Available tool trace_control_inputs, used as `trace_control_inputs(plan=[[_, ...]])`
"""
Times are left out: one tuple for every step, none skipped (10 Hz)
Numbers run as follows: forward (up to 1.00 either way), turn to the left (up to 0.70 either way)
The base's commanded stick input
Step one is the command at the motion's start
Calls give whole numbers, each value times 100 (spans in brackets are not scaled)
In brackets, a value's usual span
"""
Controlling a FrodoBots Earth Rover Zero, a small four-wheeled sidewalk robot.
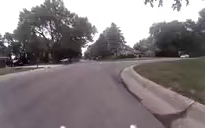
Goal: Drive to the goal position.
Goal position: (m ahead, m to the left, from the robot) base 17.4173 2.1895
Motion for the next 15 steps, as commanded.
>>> trace_control_inputs(plan=[[100,-40],[100,-11],[100,0],[100,0],[100,0],[100,0],[100,0],[100,0],[100,0],[100,0],[100,0],[100,0],[100,0],[100,0],[100,0]])
